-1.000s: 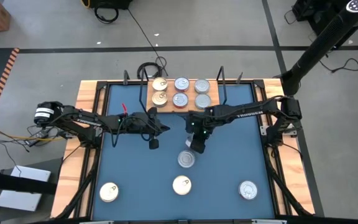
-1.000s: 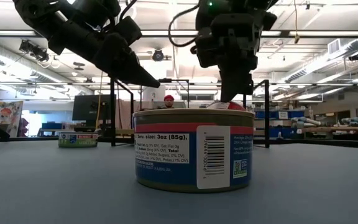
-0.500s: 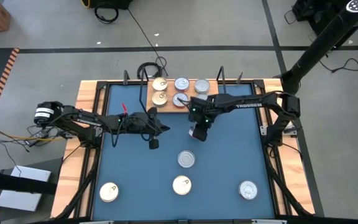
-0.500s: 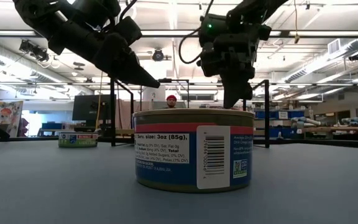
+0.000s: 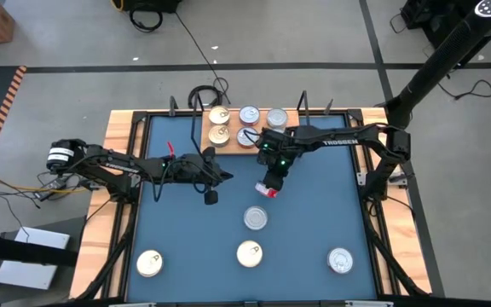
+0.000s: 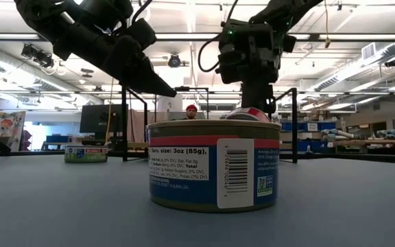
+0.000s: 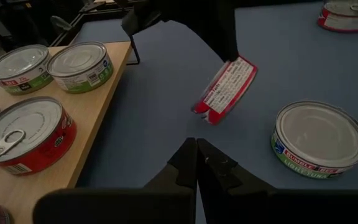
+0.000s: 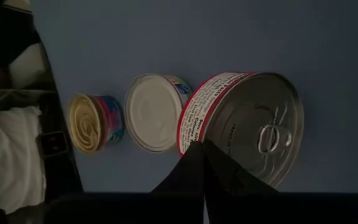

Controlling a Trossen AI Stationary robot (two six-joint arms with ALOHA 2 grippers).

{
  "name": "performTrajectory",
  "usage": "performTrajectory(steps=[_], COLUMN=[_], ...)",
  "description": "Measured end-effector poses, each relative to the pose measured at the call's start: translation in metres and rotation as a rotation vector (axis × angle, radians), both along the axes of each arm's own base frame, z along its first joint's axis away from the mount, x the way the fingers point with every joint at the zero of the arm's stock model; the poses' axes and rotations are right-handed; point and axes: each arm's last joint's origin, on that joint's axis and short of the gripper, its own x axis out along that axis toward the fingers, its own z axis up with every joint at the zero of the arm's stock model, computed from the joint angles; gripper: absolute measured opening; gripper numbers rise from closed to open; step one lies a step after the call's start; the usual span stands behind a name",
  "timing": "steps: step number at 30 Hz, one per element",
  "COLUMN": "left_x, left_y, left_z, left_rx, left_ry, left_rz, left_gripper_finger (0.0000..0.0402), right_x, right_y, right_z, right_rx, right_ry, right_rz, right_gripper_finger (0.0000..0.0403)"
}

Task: Stack canned seafood by type on shelf
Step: Stack the top red tuna can on top red tuna can on the shelf

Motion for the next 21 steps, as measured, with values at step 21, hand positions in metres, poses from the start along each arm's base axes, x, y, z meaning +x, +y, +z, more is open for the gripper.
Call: performTrajectory(steps=[21], left_x=[0.0], left_y=[0.0], left_z=[-0.001], left_rx=[-0.009], left_ry=[0.006], left_rz=[0.0], left_gripper_finger=[0.0011], right_x=[-0.009], right_y=[-0.011], right_z=[-0.021], right_rx=[-0.039], right_ry=[-0.021], right_rz=[-0.027], right_gripper_finger=[0.0015])
